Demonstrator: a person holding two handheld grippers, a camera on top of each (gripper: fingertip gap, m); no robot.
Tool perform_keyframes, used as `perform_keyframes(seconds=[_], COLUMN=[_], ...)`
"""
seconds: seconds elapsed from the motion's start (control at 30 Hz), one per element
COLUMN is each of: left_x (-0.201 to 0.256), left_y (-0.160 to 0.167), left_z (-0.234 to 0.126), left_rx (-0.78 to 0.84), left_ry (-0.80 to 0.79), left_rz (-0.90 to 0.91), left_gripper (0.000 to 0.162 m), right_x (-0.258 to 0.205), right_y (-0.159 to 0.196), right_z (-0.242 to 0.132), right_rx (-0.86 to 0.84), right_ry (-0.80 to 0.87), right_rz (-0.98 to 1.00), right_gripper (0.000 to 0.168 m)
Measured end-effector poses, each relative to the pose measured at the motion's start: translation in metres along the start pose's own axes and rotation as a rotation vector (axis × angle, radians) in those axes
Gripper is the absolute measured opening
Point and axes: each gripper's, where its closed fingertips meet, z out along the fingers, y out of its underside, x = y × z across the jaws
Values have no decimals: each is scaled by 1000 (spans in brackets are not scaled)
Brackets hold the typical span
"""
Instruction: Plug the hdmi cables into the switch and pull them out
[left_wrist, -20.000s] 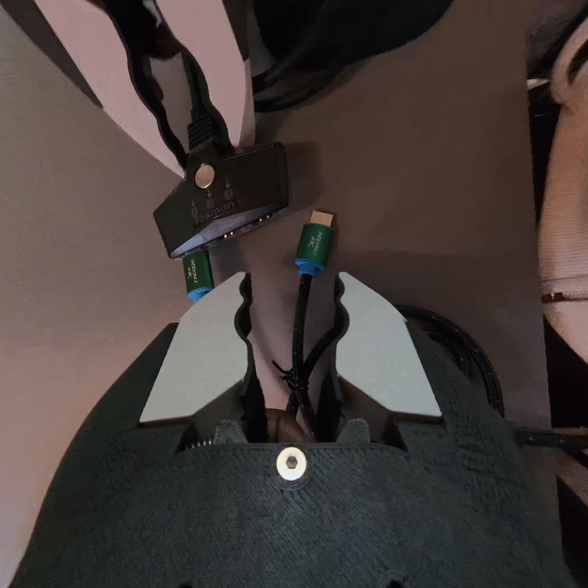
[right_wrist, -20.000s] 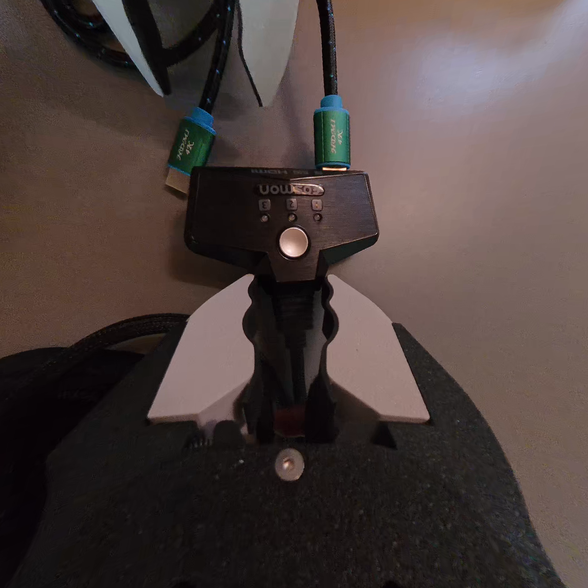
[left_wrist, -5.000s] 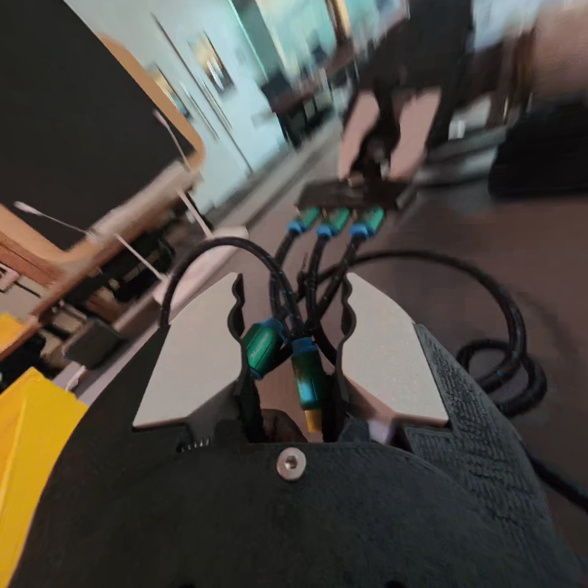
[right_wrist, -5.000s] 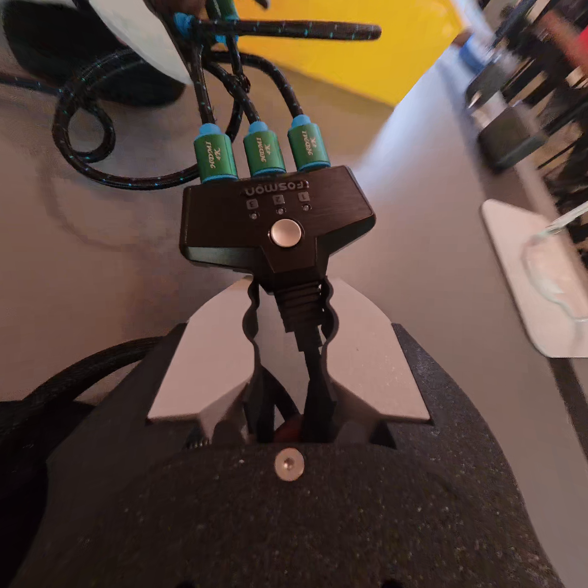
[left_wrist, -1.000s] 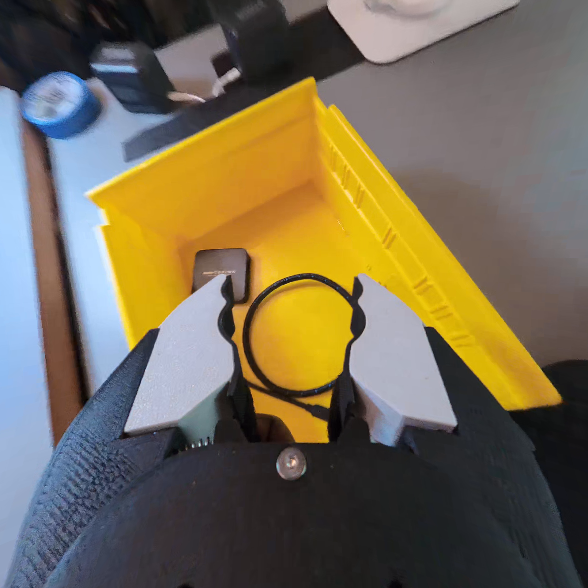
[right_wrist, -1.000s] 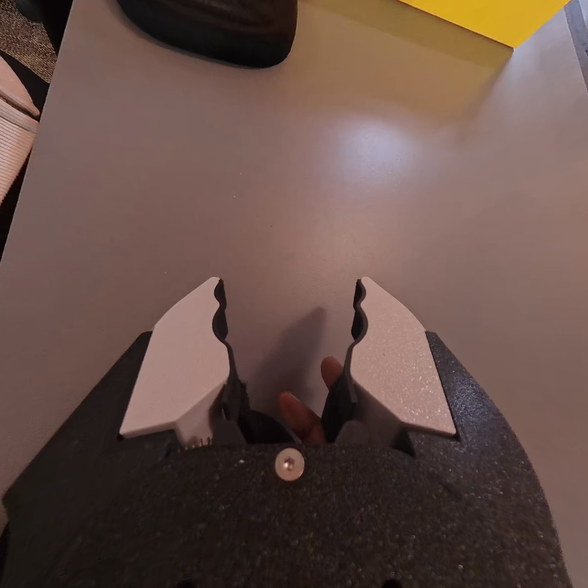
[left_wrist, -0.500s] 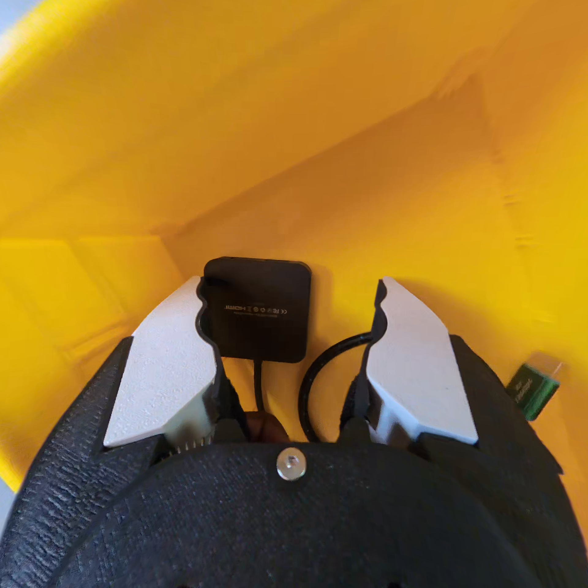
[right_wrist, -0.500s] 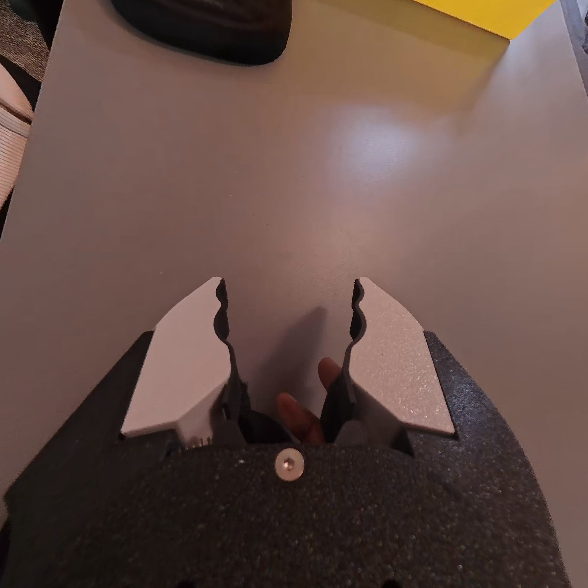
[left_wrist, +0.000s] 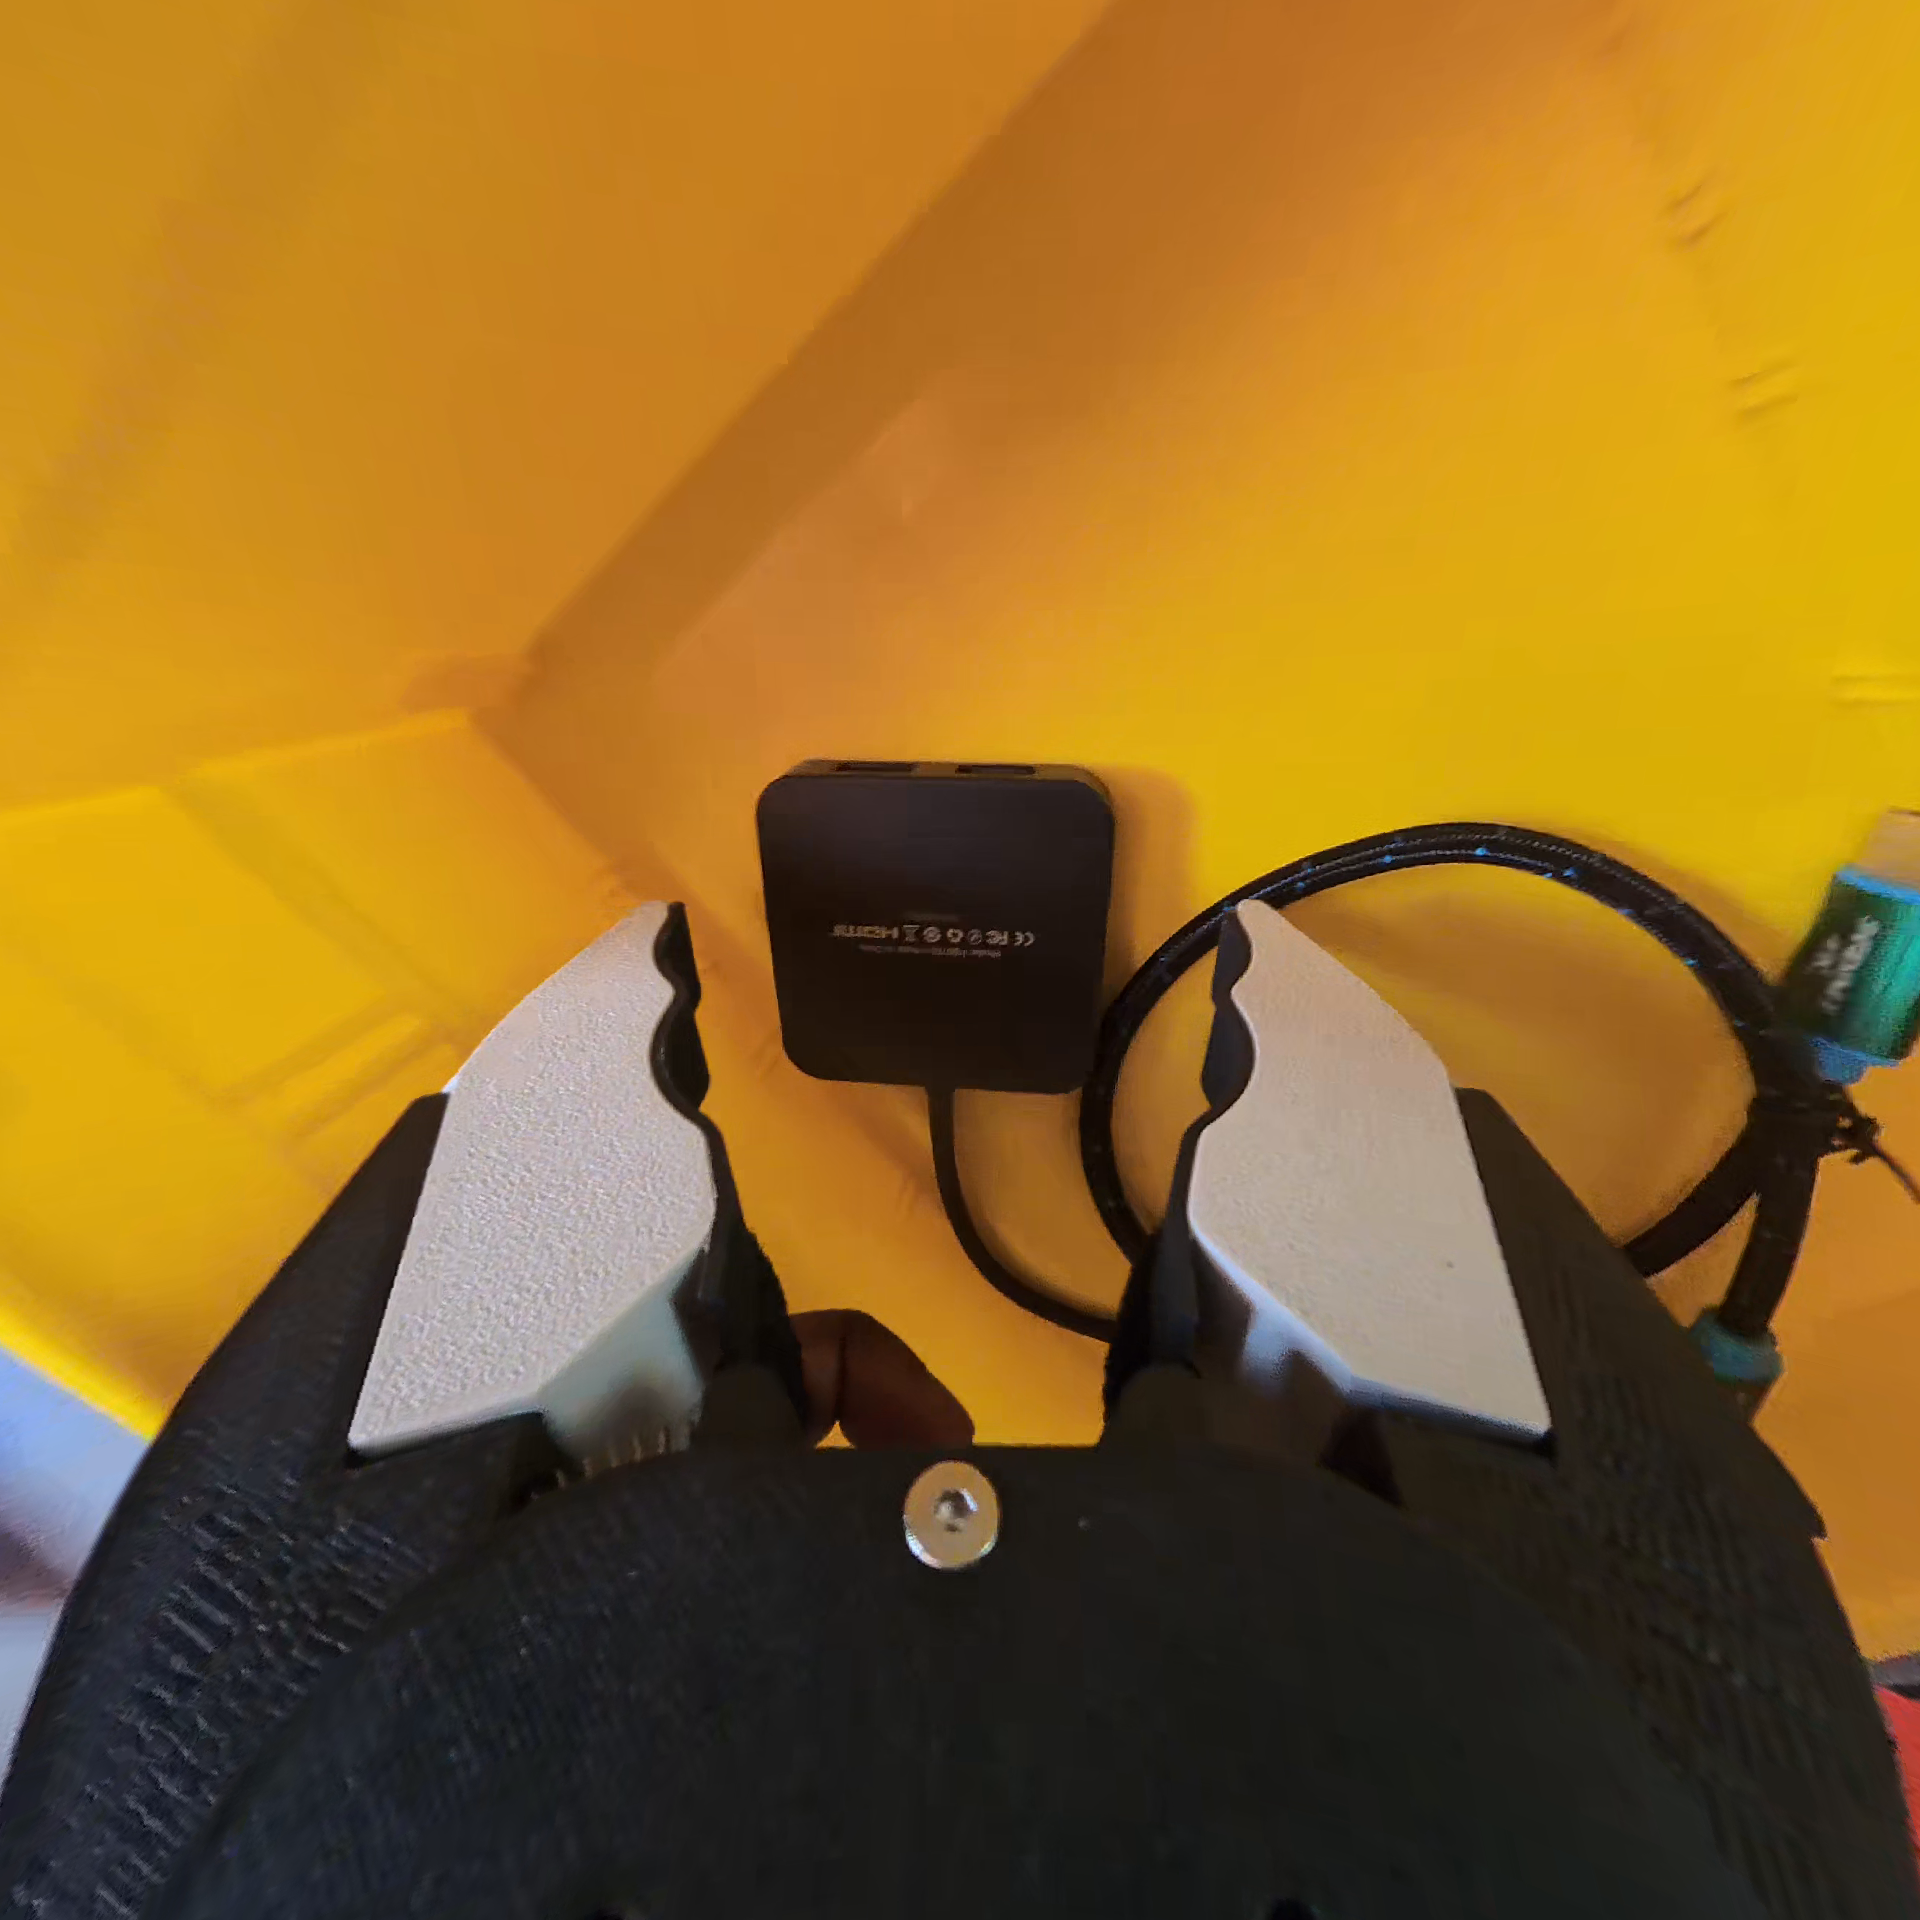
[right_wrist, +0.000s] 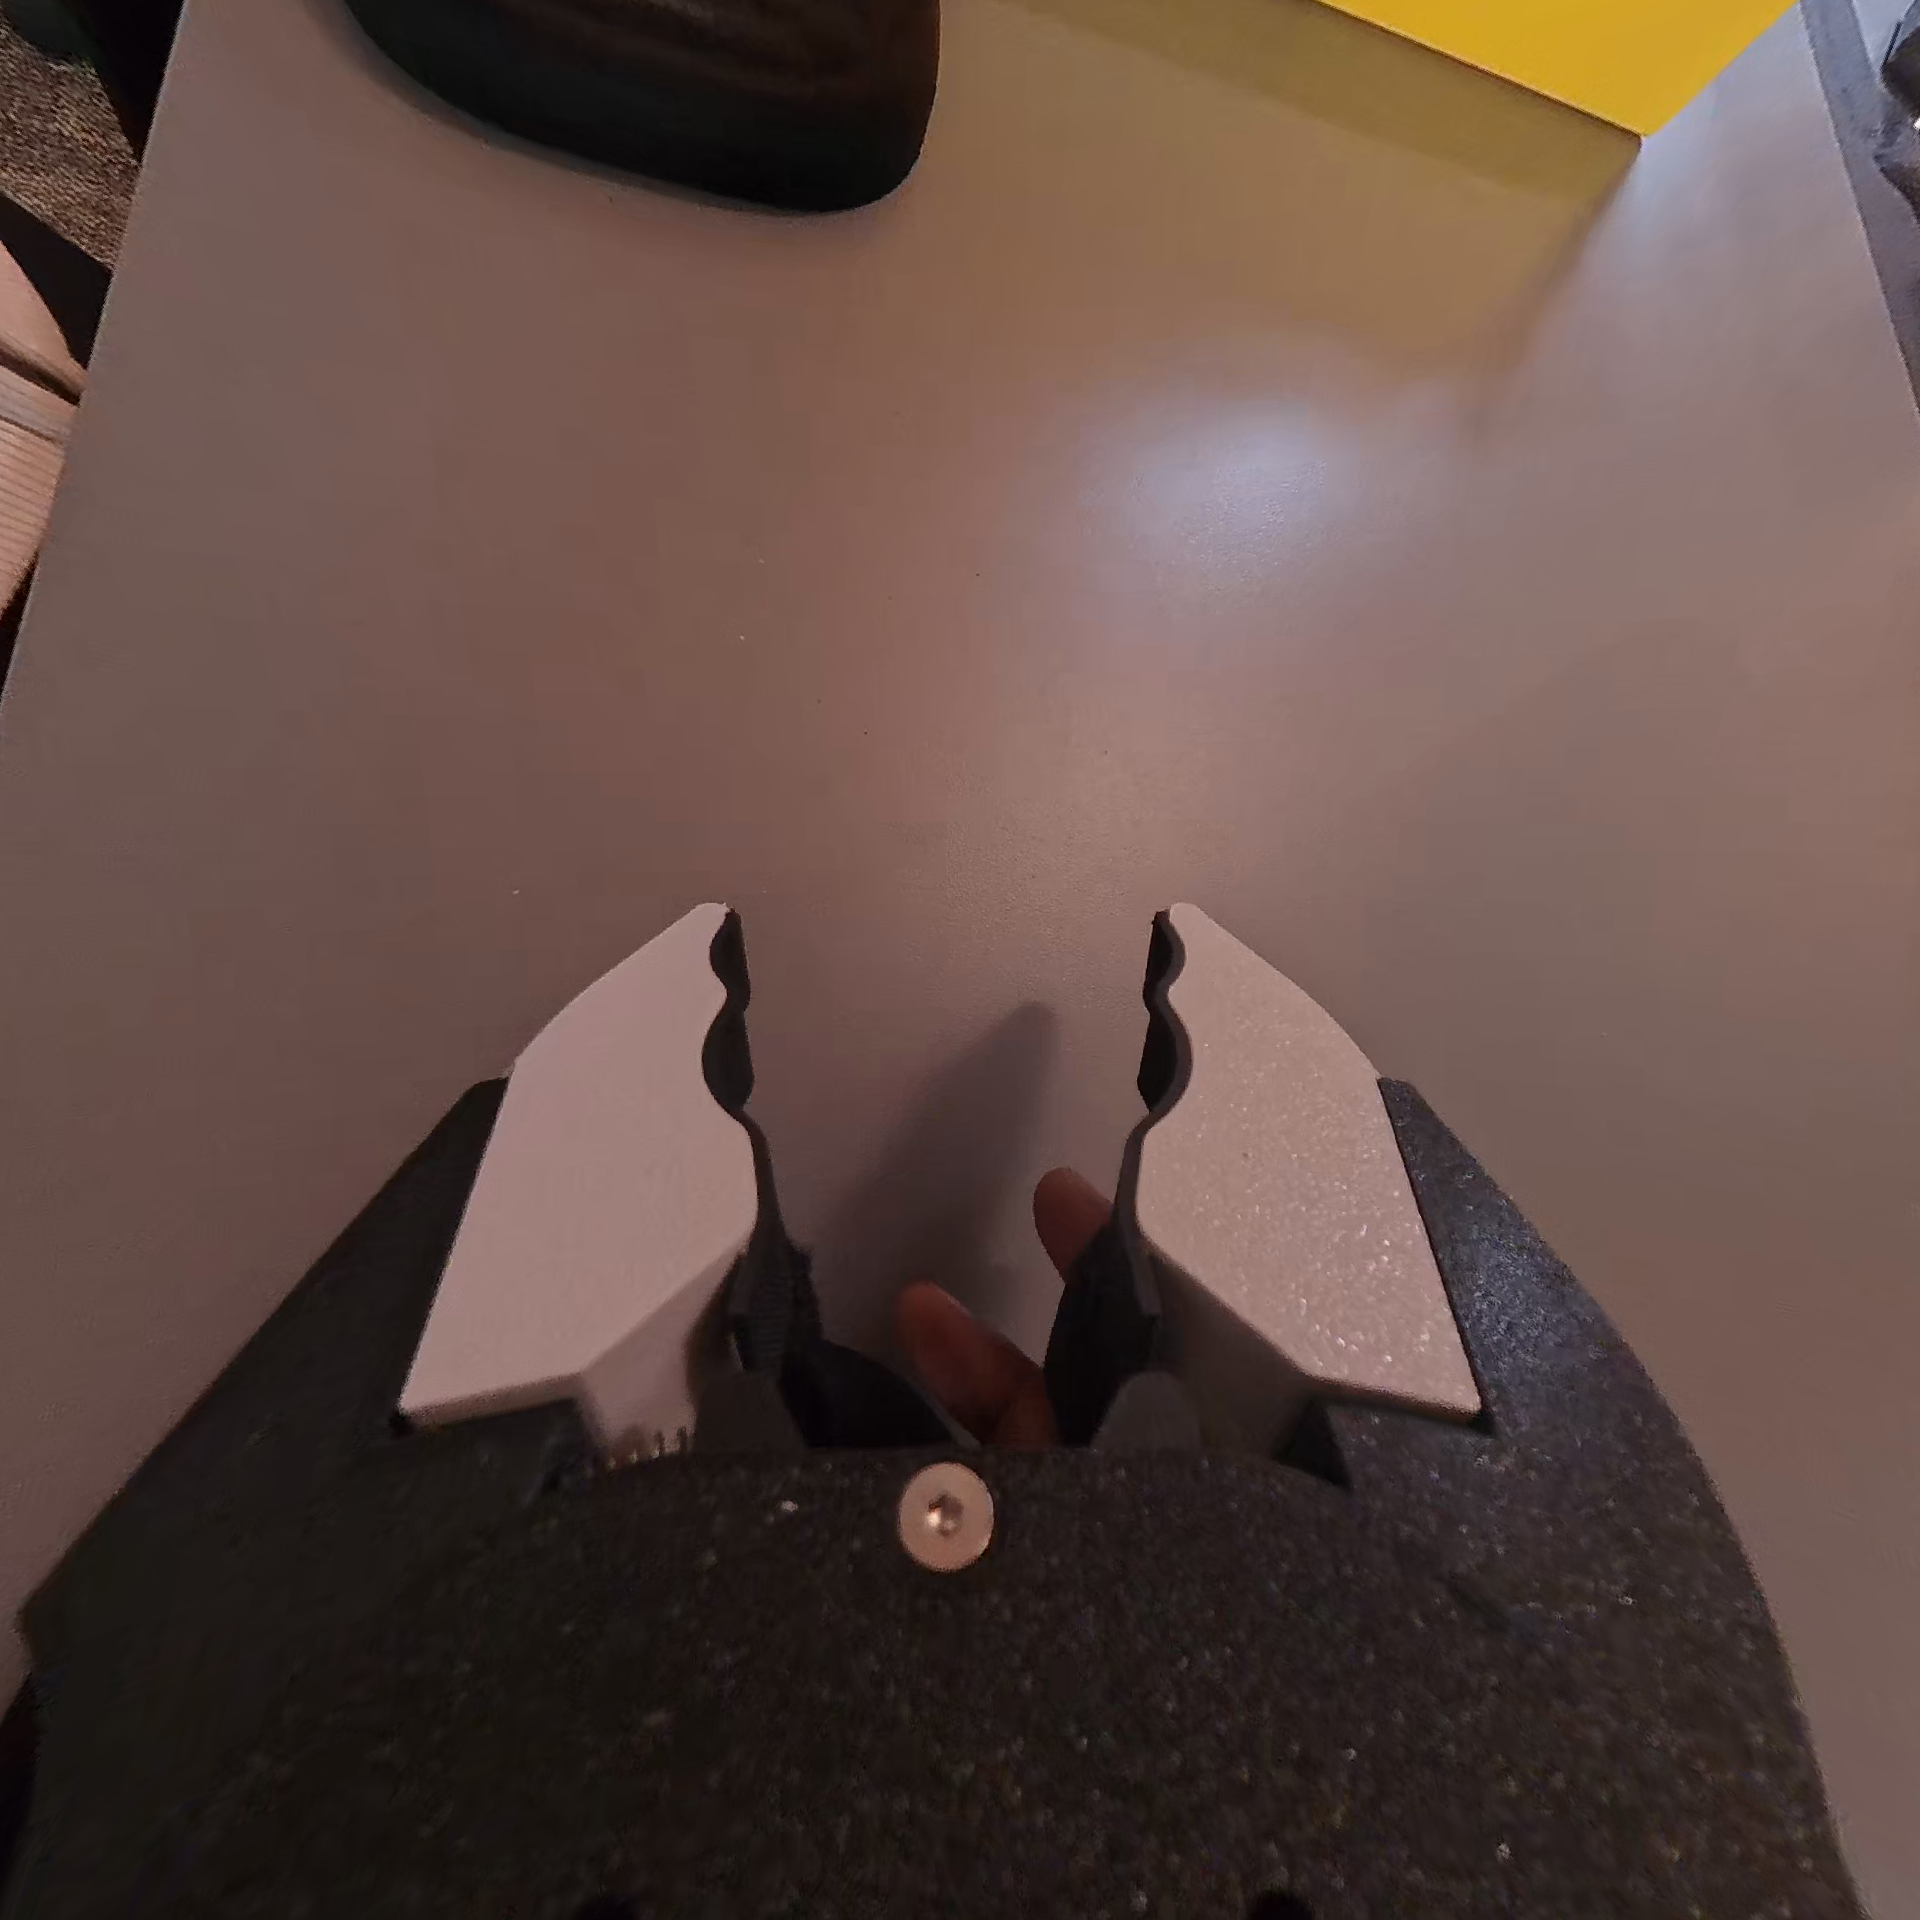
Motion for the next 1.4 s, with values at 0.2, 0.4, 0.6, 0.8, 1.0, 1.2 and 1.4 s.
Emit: perform_keyframes(seconds=[0.2,0.4,0.6,0.8,1.0,1.2,1.4], left_x=[3,7,18,121,276,406,466], left_y=[-1,-11,-36,-26,-21,-21,-18], left_z=[1,-26,-169,-324,-344,-278,-240], left_rx=[11,247,899,1574,1697,1570,1474], left_ry=[12,-89,-210,-253,229,694,1006], left_rz=[-39,-78,-106,313,757,1113,1258], left_gripper=[63,62,62,62,62,61,62], right_x=[0,6,18,37,44,30,-2], right_y=[0,1,0,-16,-61,-110,-137], right_z=[0,-1,-4,-17,-50,-86,-75], right_rx=[1,-5,12,142,438,832,932], right_ry=[10,49,119,231,373,304,38], right_rz=[-13,-18,-12,39,-68,-3,43], right_gripper=[74,72,71,71,71,67,68])
